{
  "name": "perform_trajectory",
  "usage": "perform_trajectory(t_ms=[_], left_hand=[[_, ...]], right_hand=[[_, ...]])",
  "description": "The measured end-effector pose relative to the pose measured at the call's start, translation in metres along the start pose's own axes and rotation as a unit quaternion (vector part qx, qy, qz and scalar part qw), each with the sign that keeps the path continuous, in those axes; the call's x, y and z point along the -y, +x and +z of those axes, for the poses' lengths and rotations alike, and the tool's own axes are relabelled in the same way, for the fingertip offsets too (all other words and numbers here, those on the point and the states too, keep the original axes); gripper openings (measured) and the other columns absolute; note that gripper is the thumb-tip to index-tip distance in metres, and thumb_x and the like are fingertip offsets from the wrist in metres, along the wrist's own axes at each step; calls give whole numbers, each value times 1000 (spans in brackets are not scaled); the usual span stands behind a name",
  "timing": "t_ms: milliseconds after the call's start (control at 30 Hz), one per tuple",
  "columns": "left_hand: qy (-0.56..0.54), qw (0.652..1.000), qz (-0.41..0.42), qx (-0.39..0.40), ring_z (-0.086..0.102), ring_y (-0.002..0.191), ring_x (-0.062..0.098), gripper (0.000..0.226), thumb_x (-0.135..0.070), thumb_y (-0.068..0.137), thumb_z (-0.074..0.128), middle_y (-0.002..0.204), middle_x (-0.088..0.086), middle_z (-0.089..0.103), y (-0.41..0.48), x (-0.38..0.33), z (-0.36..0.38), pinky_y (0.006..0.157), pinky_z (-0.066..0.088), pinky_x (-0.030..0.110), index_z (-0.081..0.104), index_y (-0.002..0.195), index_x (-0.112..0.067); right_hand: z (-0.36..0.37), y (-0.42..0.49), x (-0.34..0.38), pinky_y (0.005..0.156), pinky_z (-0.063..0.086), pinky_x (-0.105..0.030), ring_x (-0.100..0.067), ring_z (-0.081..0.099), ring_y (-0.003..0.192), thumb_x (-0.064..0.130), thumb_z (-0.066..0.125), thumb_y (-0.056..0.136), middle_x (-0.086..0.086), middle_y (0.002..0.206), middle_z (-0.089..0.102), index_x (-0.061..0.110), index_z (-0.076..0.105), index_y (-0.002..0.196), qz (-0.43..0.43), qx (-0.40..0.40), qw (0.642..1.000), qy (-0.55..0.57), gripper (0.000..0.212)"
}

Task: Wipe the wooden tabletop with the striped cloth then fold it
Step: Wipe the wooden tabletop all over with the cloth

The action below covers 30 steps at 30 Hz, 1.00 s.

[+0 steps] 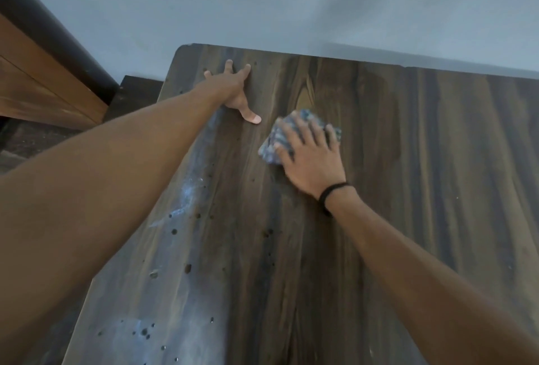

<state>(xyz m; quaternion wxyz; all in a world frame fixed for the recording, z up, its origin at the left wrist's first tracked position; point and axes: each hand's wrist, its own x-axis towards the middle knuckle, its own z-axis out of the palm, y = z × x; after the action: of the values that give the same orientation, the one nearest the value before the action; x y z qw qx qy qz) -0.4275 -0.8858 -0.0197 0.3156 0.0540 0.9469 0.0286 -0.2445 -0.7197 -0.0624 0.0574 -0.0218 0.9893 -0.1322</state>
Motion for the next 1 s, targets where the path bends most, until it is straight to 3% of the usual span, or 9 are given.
perform_trajectory(t_ms=[67,133,300,500,633,733,900,1000], left_hand=[[-2,1000,-1,-4,-11,147,51,144,-63,53,86,164,0,-21,-2,1,2,116,11,68,-12,156,-38],[-8,1000,3,-14,-10,147,51,143,-63,53,86,165,-1,-20,-3,3,3,115,13,70,-10,156,-39],[-25,999,19,-30,-10,148,49,132,-57,62,85,166,1,-15,-9,4,4,116,9,68,-3,158,-37],[17,996,51,-75,4,149,47,116,-56,69,82,167,7,1,-27,0,18,118,14,63,13,159,-29],[17,995,73,-63,5,151,40,113,-48,74,83,167,4,-5,-56,-4,35,120,10,58,11,160,-28],[-17,998,36,-45,-3,151,43,123,-47,68,86,167,-2,-11,-65,3,40,117,17,65,5,159,-34],[-17,1000,-5,7,-10,149,44,132,-43,66,89,164,-4,-23,-85,6,45,116,15,67,-6,157,-38],[-15,999,-20,38,-12,149,44,137,-45,62,90,163,-4,-26,-91,15,54,117,14,66,-10,156,-41]], right_hand=[[7,-40,3,125,1,-48,-20,10,156,57,23,103,8,168,15,43,18,158,-62,9,998,-18,57],[6,-55,-18,125,5,-46,-18,13,155,59,22,102,11,167,18,44,20,157,-59,5,998,-31,58],[-3,0,-33,124,-3,-50,-25,8,156,55,24,104,3,169,12,38,19,159,118,-28,992,23,58],[26,-91,30,125,2,-47,-20,13,155,58,22,103,8,168,17,42,22,158,-41,-5,999,-8,57],[20,-65,3,124,9,-48,-21,19,154,58,26,101,7,166,25,41,29,157,8,-35,999,-18,58],[20,-34,17,123,2,-50,-24,17,154,56,29,103,3,167,23,38,28,157,60,-40,997,7,57],[27,-89,22,125,1,-47,-20,14,155,59,21,100,8,167,20,44,24,157,-71,-5,997,-3,58],[21,-77,2,124,2,-46,-19,16,154,60,24,101,9,167,22,44,26,156,-12,-29,1000,1,58]])
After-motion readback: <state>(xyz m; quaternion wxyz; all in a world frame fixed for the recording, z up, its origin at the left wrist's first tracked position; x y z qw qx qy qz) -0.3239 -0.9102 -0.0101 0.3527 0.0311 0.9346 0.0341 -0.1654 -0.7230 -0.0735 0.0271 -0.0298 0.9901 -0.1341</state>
